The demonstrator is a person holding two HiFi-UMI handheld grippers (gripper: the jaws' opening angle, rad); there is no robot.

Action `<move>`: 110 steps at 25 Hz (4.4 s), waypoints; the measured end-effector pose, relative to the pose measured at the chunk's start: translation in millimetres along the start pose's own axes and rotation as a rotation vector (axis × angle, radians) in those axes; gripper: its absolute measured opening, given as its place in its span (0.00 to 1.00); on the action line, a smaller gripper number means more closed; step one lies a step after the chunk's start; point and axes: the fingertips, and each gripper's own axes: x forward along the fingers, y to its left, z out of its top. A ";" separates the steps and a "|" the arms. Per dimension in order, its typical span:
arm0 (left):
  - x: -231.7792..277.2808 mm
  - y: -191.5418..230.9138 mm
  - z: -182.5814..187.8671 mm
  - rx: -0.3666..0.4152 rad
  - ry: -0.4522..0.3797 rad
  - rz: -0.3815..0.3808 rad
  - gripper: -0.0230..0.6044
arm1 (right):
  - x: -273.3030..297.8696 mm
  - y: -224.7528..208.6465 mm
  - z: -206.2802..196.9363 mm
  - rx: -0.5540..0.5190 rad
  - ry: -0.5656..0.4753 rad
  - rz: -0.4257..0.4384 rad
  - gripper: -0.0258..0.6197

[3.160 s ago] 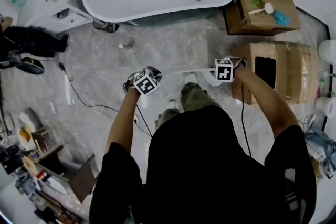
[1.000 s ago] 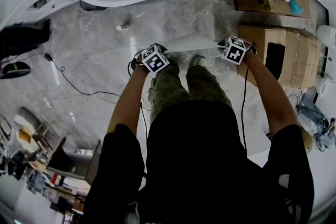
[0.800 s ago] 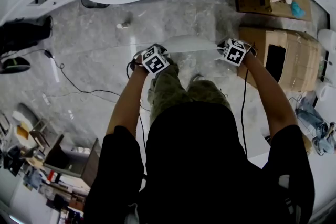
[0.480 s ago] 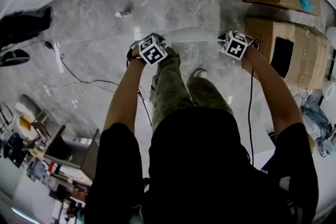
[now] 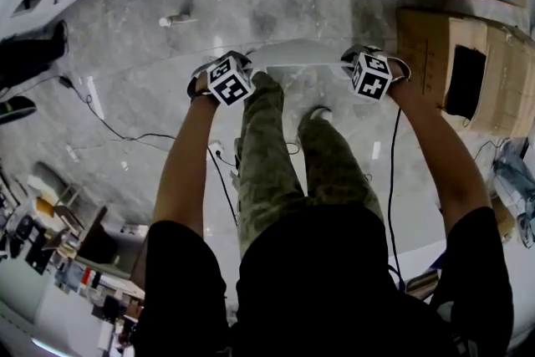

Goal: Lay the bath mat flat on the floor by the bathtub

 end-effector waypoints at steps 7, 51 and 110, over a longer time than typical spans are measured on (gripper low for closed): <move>80.3 4.4 -17.0 -0.007 0.030 -0.033 0.07 | 79.2 -16.8 -30.2 0.019 -0.007 -0.003 0.09; 419.5 243.0 -58.7 0.164 0.044 0.098 0.07 | 425.0 -274.5 -89.2 -0.066 -0.091 -0.350 0.10; 433.6 339.5 -84.5 -0.076 -0.218 0.585 0.34 | 473.3 -387.0 -93.8 0.139 -0.127 -0.676 0.23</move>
